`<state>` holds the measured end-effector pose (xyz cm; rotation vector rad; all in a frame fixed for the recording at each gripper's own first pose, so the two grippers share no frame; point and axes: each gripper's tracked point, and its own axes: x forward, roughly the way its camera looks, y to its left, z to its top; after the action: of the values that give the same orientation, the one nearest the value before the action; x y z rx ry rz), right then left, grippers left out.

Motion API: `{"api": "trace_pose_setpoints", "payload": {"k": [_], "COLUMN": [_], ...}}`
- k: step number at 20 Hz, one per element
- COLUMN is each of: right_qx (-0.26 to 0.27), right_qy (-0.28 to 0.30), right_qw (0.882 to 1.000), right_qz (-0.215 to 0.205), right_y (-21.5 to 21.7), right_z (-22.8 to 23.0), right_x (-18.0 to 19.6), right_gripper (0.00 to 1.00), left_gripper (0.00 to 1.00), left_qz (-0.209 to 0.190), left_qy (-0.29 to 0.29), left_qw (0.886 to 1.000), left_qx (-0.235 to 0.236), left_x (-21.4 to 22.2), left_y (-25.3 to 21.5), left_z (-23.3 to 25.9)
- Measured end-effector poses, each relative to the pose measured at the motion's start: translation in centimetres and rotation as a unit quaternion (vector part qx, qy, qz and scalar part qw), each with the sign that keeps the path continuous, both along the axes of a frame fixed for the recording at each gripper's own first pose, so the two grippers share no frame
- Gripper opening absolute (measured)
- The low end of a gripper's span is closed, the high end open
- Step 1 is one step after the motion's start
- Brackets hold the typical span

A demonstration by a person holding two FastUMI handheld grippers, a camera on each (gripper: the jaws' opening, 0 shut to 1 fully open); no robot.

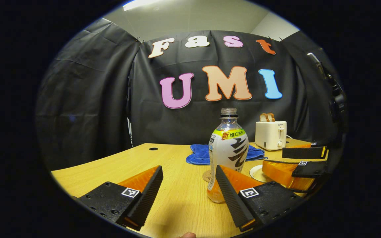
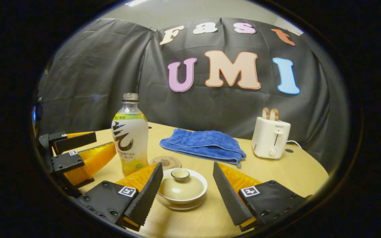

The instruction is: Open the teacup lid with one hand, grasp the water bottle and pour water into the teacup with the other hand; after pouring, place the water bottle on the coaster and then close the teacup lid.

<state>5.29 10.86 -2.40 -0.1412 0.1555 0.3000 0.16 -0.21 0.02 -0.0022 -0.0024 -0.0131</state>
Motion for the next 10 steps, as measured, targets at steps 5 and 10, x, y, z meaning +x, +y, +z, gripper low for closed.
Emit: {"api": "trace_pose_setpoints", "payload": {"k": [5,10], "right_qx": [-0.012,-0.011], "right_qy": [0.022,0.021], "right_qw": [1.0,1.0], "right_qz": [0.016,0.021], "right_y": [1.0,1.3], "right_z": [-1.4,-1.2], "right_x": [-0.1,0.1], "right_gripper": [0.81,0.67], "left_gripper": [0.94,0.94], "left_qz": [0.0,0.0], "left_qy": [0.0,0.0], "left_qw": [1.0,1.0], "left_qx": [0.0,0.0], "left_x": [0.0,0.0], "left_y": [0.0,0.0], "left_z": [0.0,0.0]}}
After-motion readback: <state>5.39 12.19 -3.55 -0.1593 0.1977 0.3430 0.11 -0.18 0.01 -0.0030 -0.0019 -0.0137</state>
